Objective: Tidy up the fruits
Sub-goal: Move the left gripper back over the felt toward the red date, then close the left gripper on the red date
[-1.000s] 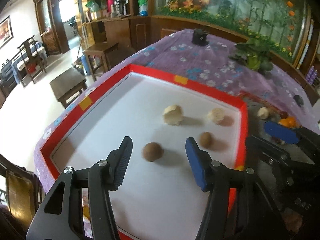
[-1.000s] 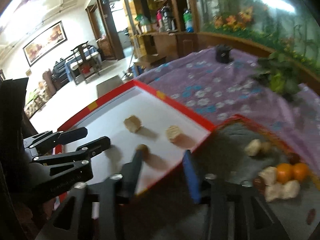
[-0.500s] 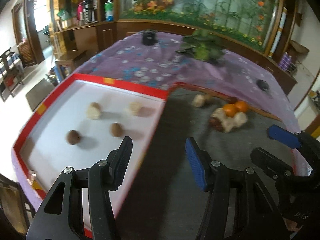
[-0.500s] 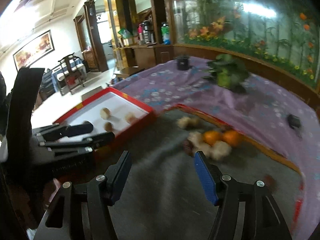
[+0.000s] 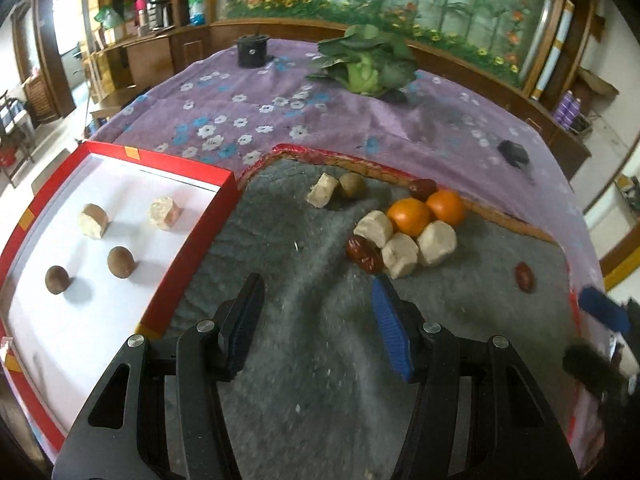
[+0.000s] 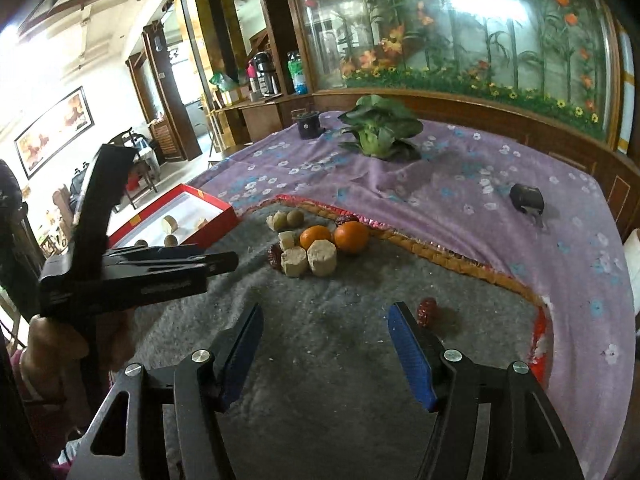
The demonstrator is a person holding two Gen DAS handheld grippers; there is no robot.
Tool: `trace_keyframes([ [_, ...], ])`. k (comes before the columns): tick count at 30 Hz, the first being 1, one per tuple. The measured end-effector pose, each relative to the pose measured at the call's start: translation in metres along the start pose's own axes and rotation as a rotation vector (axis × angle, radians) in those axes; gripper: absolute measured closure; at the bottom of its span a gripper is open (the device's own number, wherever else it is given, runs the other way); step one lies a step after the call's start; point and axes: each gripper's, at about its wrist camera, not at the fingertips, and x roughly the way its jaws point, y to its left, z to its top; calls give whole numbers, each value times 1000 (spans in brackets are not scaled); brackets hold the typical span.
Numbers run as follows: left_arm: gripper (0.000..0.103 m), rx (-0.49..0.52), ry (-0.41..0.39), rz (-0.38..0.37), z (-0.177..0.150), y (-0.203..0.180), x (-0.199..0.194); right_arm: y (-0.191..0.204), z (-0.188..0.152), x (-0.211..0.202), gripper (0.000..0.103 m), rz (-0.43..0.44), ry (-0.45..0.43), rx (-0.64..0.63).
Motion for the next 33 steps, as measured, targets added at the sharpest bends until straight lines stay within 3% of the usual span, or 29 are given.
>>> trace_keyframes([
  [6, 47, -11, 22, 2, 9, -12, 20, -4, -3, 8, 40, 48, 24, -8],
  [10, 47, -5, 67, 48, 12, -20, 38, -9, -4, 9, 40, 82, 23, 12],
  [18, 47, 13, 46, 127, 21, -32, 45, -23, -7, 12, 40, 95, 50, 73],
  [24, 45, 10, 58, 72, 18, -21, 46, -22, -8, 9, 40, 125, 40, 75],
  [25, 47, 24, 61, 72, 19, -23, 46, -22, -8, 9, 40, 127, 36, 70],
  [28, 66, 88, 63, 41, 18, -31, 45, -21, -10, 8, 40, 110, 31, 51],
  [30, 72, 142, 54, 32, 16, -36, 43, -22, -10, 8, 40, 89, 31, 39],
  [31, 84, 157, 55, 14, 15, -36, 43, -23, -9, 7, 40, 78, 24, 37],
  [33, 85, 180, 62, -20, 15, -37, 41, -26, -9, 6, 40, 76, 14, 47],
])
